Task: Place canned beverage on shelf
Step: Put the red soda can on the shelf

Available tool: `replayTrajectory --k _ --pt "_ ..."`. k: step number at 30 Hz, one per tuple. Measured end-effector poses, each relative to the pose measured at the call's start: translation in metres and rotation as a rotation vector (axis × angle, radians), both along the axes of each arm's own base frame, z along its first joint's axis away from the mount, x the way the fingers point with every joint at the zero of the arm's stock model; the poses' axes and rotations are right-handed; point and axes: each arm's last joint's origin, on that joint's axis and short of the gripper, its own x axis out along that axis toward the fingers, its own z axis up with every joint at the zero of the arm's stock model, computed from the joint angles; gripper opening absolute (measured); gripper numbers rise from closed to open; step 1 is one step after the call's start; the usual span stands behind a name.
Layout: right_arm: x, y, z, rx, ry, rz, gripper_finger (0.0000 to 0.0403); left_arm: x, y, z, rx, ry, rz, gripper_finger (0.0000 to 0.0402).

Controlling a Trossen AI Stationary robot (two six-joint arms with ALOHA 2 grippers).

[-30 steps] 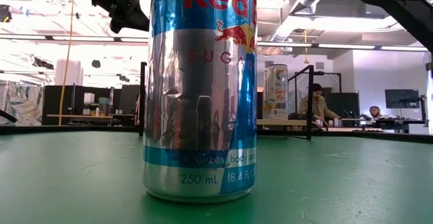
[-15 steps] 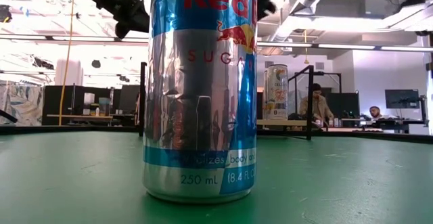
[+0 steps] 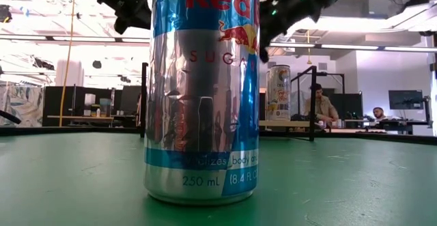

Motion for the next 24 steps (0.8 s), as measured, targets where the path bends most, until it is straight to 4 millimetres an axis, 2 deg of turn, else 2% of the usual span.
replayTrajectory --k 4,6,8,14,19,24 --pt "0.017 -0.005 -0.025 0.043 0.003 -0.049 0.0041 -0.005 -0.002 -0.001 -0.036 0.014 0.006 0.0" --pt "0.025 -0.01 -0.042 0.069 0.014 -0.091 0.0017 -0.007 -0.003 -0.002 -0.057 0.022 0.012 0.0" --pt "0.033 -0.015 -0.056 0.09 -0.003 -0.162 0.002 -0.009 -0.004 -0.003 -0.069 0.034 0.015 0.0" --pt "0.057 -0.023 -0.077 0.068 0.027 -0.267 0.0016 -0.017 -0.008 0.0 -0.056 0.03 0.011 0.0" --pt "0.071 -0.023 -0.073 -0.001 0.006 -0.361 0.0016 -0.027 -0.012 0.006 -0.036 0.003 0.007 0.0" --pt "0.074 -0.025 -0.066 -0.074 -0.001 -0.425 0.0015 -0.039 -0.018 0.009 -0.052 -0.003 0.012 0.0"
